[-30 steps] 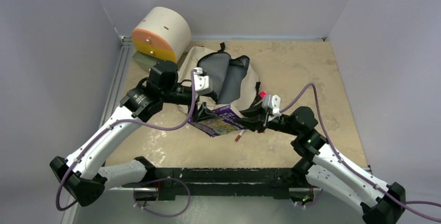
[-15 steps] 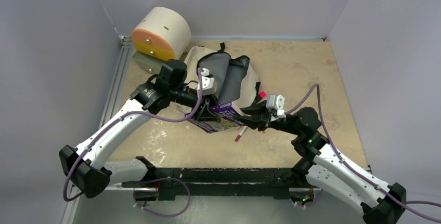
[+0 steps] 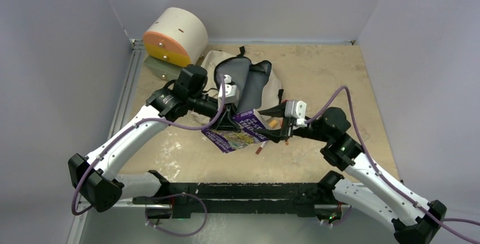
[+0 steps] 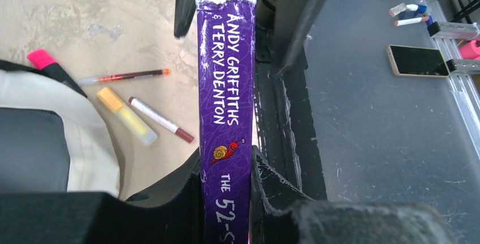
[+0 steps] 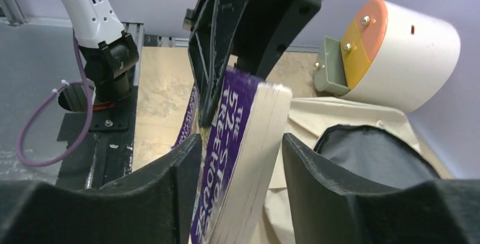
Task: Pack the student bag
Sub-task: Place the book in the student bag.
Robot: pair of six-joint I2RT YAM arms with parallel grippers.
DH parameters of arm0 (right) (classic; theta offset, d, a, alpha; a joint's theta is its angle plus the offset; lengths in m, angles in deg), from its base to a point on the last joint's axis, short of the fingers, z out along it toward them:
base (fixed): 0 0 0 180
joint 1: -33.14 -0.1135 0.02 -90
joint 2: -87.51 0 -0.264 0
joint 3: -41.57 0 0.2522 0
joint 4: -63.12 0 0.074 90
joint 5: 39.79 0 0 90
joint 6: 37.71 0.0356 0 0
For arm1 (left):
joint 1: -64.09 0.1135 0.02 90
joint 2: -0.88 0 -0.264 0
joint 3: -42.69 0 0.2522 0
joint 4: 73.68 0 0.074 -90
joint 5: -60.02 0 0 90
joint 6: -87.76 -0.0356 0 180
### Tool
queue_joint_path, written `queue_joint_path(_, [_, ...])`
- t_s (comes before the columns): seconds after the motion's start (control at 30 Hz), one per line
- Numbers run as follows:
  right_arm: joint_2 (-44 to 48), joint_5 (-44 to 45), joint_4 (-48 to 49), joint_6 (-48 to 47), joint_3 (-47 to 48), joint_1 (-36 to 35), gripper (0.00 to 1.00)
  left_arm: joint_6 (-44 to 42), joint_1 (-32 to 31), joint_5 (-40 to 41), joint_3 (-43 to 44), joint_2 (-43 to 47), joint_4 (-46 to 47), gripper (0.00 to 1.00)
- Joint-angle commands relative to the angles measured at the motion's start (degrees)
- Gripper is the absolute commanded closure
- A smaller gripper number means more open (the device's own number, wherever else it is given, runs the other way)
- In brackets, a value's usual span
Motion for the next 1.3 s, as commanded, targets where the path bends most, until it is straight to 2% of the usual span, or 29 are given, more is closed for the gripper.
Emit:
queue_joint_path(0.0, [-1.64,-2.7,-4.21,-4.37,5.71,-0.13,0.39,-2.37,-0.06,1.19,1.52,1.47,0.06,1.0])
queue_joint_path(0.1, [-3.53,-2.69,-5.04,-3.14,6.98,-0.12,0.35,-4.28,-0.12,2.33,2.23,1.28,-1.38,1.0])
queue_joint_path(0.27, [-5.91,-3.93,-8.29,0.81,8.46,-0.12,0.33,-6.17,-0.11,2.49,1.67,2.84,-0.09,1.0])
queue_joint_path(0.4, [-7.73,-5.79,-8.34,2.72,7.96,-0.12,0.32,-8.5,-0.15,2.0,1.35,3.89,0.52,1.0])
queue_joint_path(0.5, [-8.94,-6.51,-8.04,3.38,7.6,-0.17,0.35,-9.09,-0.15,1.0,1.62,3.68,0.29,1.0])
queue_joint_path(0.67, [-10.29,-6.65,-4.73,3.65,6.36,-0.17,0.45,-9.48,-0.13,-0.82,2.05,2.97,-0.06,1.0])
queue_joint_path(0.73, [-11.24,-6.93,-4.42,2.51,6.34,-0.18,0.51,-9.77,-0.11,-1.07,2.37,2.82,-0.4,1.0])
queue_joint_path(0.83, [-13.48,-7.42,-5.08,1.27,7.23,-0.12,0.61,-10.06,-0.12,-1.14,2.91,2.49,-0.95,1.0])
queue_joint_path(0.93, [-16.12,-7.28,-6.88,0.03,8.93,-0.16,0.66,-10.4,-0.13,-1.41,3.45,1.94,-1.64,1.0])
queue_joint_path(1.0, [-17.67,-7.34,-8.32,-0.67,10.12,-0.14,0.73,-10.46,-0.09,-1.33,3.57,1.65,-1.8,1.0])
queue_joint_path(1.07, [-18.7,-8.18,-9.46,-1.58,11.08,-0.12,0.86,-10.19,-0.17,-0.71,3.61,1.47,-1.58,1.0])
queue_joint_path(1.13, [-18.71,-8.35,-9.57,-1.09,11.15,-0.12,1.0,-8.2,-0.11,1.58,3.04,1.94,0.06,0.89])
queue_joint_path(1.2, [-17.54,-5.97,-8.36,2.09,10.43,-0.12,1.0,-5.94,-0.14,5.01,1.32,3.36,3.13,0.75])
queue_joint_path(1.27, [-15.14,-1.98,-6.42,6.01,8.88,-0.13,1.0,-3.37,-0.14,9.71,-0.76,5.29,7.43,0.54])
